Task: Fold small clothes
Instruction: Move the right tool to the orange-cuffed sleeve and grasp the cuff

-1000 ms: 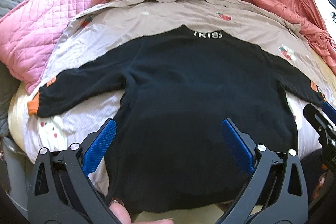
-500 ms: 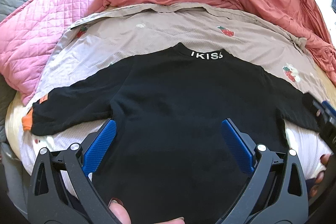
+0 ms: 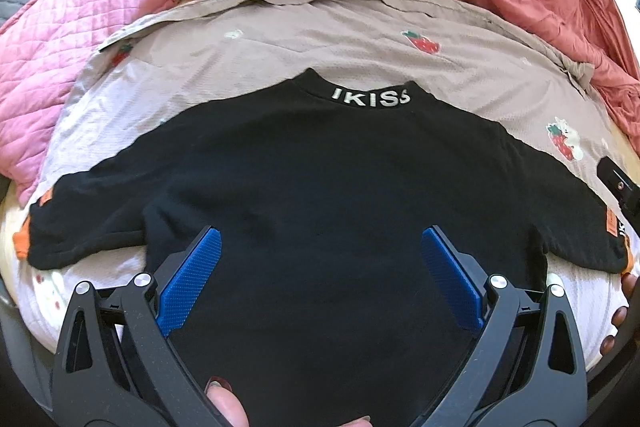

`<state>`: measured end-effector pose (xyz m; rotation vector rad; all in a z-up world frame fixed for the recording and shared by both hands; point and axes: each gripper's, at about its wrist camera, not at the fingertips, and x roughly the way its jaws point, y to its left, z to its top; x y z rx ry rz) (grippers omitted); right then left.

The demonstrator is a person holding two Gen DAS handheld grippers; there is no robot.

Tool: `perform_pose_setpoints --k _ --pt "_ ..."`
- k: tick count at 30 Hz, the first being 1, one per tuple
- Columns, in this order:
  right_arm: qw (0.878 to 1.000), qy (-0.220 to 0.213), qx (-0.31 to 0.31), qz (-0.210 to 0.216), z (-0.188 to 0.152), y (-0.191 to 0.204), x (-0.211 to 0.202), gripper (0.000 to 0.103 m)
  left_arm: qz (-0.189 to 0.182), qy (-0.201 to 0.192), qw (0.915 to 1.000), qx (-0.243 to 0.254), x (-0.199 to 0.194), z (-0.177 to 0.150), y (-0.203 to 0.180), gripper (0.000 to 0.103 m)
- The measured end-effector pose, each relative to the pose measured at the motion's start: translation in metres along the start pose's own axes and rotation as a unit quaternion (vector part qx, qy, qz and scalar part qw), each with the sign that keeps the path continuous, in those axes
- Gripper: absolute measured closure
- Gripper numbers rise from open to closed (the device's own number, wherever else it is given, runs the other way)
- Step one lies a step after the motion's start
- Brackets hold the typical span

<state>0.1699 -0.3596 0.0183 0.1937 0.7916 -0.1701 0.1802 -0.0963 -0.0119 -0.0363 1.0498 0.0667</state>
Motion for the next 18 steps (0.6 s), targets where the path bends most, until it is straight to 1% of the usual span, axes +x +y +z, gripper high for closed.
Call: perform_pose_setpoints --k 9,13,15,18 --pt "0.997 -0.002 0.053 -0.060 0.002 -0.069 0.014 0.004 0.011 0.003 0.9995 0.030 0.021 0.000 -0.026 0.009" --pt "0.993 0.005 0.093 -0.077 0.000 -0.104 0.016 0.004 0.003 0.002 0.9989 0.047 0.027 -0.001 -0.039 0.009" --pt "0.990 0.010 0.115 -0.081 -0.002 -0.117 0.016 0.004 -0.002 -0.002 0.9984 0.056 0.028 -0.003 -0.046 0.009" --pt "0.984 0.018 0.155 -0.084 -0.005 -0.139 0.017 0.004 -0.015 0.002 0.9980 0.061 0.032 -0.005 -0.053 0.009"
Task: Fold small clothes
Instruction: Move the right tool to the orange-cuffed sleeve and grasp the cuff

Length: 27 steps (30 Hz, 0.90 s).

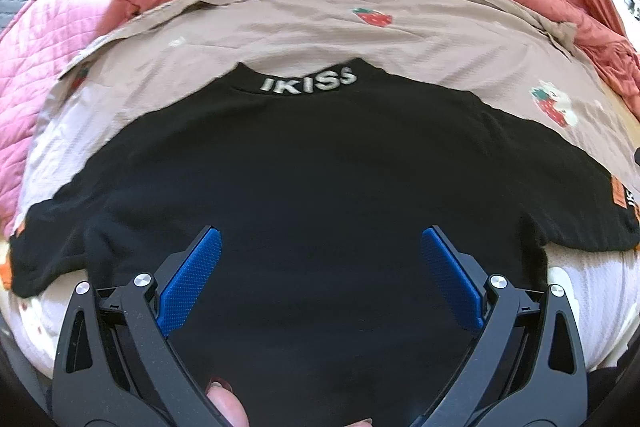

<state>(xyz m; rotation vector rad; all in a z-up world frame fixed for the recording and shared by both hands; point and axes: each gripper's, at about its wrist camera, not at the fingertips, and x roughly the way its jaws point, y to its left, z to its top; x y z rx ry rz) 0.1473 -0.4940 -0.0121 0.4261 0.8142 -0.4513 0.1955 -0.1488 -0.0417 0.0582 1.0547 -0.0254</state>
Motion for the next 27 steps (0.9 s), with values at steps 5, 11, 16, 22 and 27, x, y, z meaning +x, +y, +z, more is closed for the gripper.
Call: perform_pose_setpoints --k 5,11,16,22,27 --pt "0.995 0.005 0.091 -0.040 -0.001 -0.039 0.002 0.004 -0.009 0.005 0.9997 0.021 0.009 -0.003 -0.018 0.009" --pt "0.975 0.027 0.214 -0.060 -0.011 -0.088 0.012 0.004 -0.029 0.008 0.9988 0.039 0.019 -0.009 -0.036 0.009" --pt "0.967 0.049 0.250 -0.026 -0.014 -0.098 0.029 0.004 -0.047 0.022 0.9971 0.056 0.032 -0.016 -0.050 0.009" --pt "0.943 0.049 0.329 0.010 -0.013 -0.119 0.049 0.004 -0.046 0.028 0.9957 0.076 0.047 -0.028 -0.063 0.009" --pt "0.940 0.006 0.338 0.041 -0.008 -0.118 0.041 0.062 -0.054 0.019 0.9952 0.079 0.041 -0.031 -0.058 0.009"
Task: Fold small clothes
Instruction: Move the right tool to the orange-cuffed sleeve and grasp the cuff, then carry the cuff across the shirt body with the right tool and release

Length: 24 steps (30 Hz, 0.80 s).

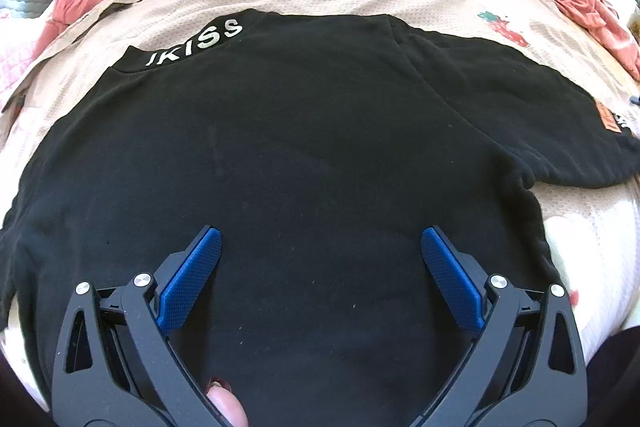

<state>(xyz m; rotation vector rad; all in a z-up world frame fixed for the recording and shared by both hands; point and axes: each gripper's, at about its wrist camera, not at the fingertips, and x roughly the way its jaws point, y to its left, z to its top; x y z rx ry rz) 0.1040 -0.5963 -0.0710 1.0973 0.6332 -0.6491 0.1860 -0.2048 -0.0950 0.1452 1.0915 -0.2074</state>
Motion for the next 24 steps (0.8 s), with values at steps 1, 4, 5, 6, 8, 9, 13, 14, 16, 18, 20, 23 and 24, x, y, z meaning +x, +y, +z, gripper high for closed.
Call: perform_pose_setpoints --k 1,4,5,6,8,9,13,14,16,18,20,23,24 --pt "1.000 0.000 -0.004 0.018 0.001 0.002 -0.002 0.077 -0.004 -0.003 1.0000 -0.004 -0.003 -0.001 0.003 0.009" --pt "0.999 0.003 -0.025 0.038 -0.002 0.014 -0.005 0.081 -0.019 -0.013 0.9992 -0.032 -0.017 -0.003 0.015 0.009" --pt "0.998 0.006 -0.036 0.046 -0.004 0.021 -0.006 0.082 -0.022 -0.016 0.9988 -0.042 -0.020 -0.004 0.020 0.009" --pt "0.997 0.008 -0.047 0.055 -0.006 0.027 -0.007 0.083 -0.023 -0.018 0.9981 -0.053 -0.025 -0.005 0.025 0.009" --pt "0.995 0.009 -0.075 0.073 -0.010 0.041 -0.012 0.084 -0.024 -0.024 0.9972 -0.066 -0.032 -0.007 0.033 0.009" --pt "0.991 0.010 -0.097 0.087 -0.016 0.053 -0.016 0.084 -0.024 -0.029 0.9964 -0.075 -0.038 -0.008 0.039 0.009" --pt "0.966 0.030 -0.207 0.153 -0.051 0.108 -0.028 0.084 -0.008 -0.046 0.9936 -0.103 -0.055 -0.007 0.064 0.009" --pt "0.958 0.035 -0.229 0.166 -0.060 0.118 -0.031 0.084 -0.004 -0.049 0.9927 -0.110 -0.058 -0.007 0.071 0.009" --pt "0.935 0.052 -0.288 0.198 -0.087 0.140 -0.040 0.084 0.006 -0.052 0.9908 -0.125 -0.065 -0.008 0.086 0.009" --pt "0.911 0.071 -0.338 0.224 -0.116 0.157 -0.046 0.084 0.016 -0.055 0.9887 -0.139 -0.069 -0.010 0.099 0.009" --pt "0.883 0.091 -0.387 0.249 -0.146 0.171 -0.051 0.084 0.025 -0.058 0.9858 -0.156 -0.073 -0.012 0.115 0.009" --pt "0.852 0.116 -0.436 0.267 -0.182 0.185 -0.056 0.084 0.029 -0.056 0.9814 -0.181 -0.075 -0.017 0.136 0.009" --pt "0.839 0.133 -0.452 0.271 -0.197 0.190 -0.054 0.084 0.033 -0.054 0.9802 -0.188 -0.075 -0.019 0.142 0.009"
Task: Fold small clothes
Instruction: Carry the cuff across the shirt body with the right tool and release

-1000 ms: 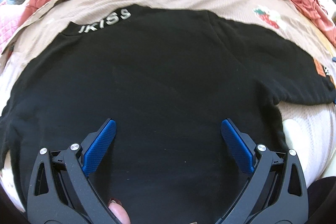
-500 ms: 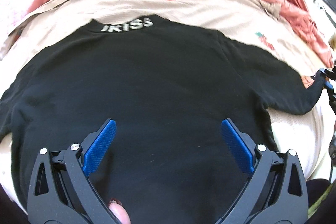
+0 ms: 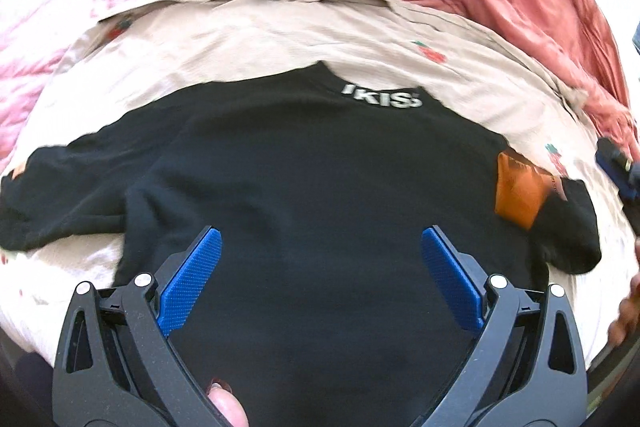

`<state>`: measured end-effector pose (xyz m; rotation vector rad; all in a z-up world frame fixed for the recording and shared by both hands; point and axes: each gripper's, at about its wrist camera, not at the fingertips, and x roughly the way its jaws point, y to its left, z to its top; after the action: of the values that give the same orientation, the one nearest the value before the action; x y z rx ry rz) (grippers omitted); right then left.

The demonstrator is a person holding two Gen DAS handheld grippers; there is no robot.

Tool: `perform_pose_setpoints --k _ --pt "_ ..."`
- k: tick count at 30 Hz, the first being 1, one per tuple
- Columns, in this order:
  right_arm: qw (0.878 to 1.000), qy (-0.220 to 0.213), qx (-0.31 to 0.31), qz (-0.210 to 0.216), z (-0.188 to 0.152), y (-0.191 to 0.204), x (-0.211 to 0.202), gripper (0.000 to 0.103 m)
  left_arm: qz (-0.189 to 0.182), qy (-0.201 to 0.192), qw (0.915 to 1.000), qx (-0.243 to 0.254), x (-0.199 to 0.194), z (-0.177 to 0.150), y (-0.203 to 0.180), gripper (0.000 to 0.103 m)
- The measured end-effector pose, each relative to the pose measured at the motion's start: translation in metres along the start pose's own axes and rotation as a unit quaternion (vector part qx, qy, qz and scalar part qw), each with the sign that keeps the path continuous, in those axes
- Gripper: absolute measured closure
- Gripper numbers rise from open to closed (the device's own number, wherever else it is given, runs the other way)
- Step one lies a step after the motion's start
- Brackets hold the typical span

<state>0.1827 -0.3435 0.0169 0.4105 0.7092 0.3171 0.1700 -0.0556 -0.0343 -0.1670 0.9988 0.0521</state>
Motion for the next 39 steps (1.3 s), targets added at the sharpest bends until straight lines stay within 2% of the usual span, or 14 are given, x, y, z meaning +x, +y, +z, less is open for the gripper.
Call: perform_pose_setpoints --k 4,6,8,9,12,16,20,21,24,25,29,31,34,39 --pt "0.999 0.043 -0.019 0.010 -0.012 0.013 0.016 0.083 0.005 0.006 0.9998 -0.015 0.001 -0.002 0.012 0.009" --pt "0.999 0.035 -0.023 -0.011 -0.006 0.010 0.012 0.074 -0.006 0.012 0.9997 -0.019 0.001 -0.005 0.012 0.009" --pt "0.997 0.033 -0.038 -0.051 0.004 -0.004 0.002 0.038 -0.014 0.014 0.9998 -0.010 0.000 -0.007 0.003 0.009" --pt "0.996 0.040 -0.055 -0.066 0.004 -0.007 -0.001 0.032 -0.015 0.014 0.9998 -0.006 0.002 -0.006 -0.001 0.009" --pt "0.981 0.064 -0.123 -0.133 -0.001 -0.015 -0.003 0.030 -0.031 0.024 0.9992 0.002 0.004 -0.008 -0.017 0.009" --pt "0.953 0.174 -0.185 -0.163 -0.031 -0.017 0.033 0.025 -0.042 0.036 0.9984 0.007 0.009 -0.014 -0.026 0.009" --pt "0.918 0.181 -0.251 -0.249 -0.049 -0.010 0.066 0.033 -0.042 0.048 0.9979 0.007 0.013 -0.020 -0.026 0.009" --pt "0.924 0.177 -0.241 -0.240 -0.051 -0.009 0.067 0.039 -0.042 0.050 0.9979 0.007 0.013 -0.021 -0.024 0.009" --pt "0.955 0.159 -0.168 -0.186 -0.041 -0.016 0.063 0.084 -0.040 0.048 0.9981 0.000 0.009 -0.019 -0.017 0.009" --pt "0.963 0.147 -0.145 -0.171 -0.036 -0.017 0.059 0.089 -0.040 0.045 0.9982 -0.004 0.006 -0.019 -0.014 0.009" --pt "0.988 0.090 -0.104 -0.064 -0.018 -0.004 0.032 0.091 -0.042 0.034 0.9983 -0.022 -0.004 -0.012 0.002 0.010" --pt "0.991 0.077 -0.108 -0.008 -0.015 0.011 0.027 0.091 -0.047 0.030 0.9977 -0.038 -0.008 -0.008 0.011 0.010" --pt "0.985 0.092 -0.136 0.046 -0.026 0.037 0.030 0.091 -0.052 0.029 0.9962 -0.063 -0.011 -0.003 0.023 0.010" --pt "0.967 0.177 -0.178 0.050 -0.058 0.065 0.064 0.085 -0.065 0.035 0.9931 -0.091 -0.007 0.001 0.035 0.010"
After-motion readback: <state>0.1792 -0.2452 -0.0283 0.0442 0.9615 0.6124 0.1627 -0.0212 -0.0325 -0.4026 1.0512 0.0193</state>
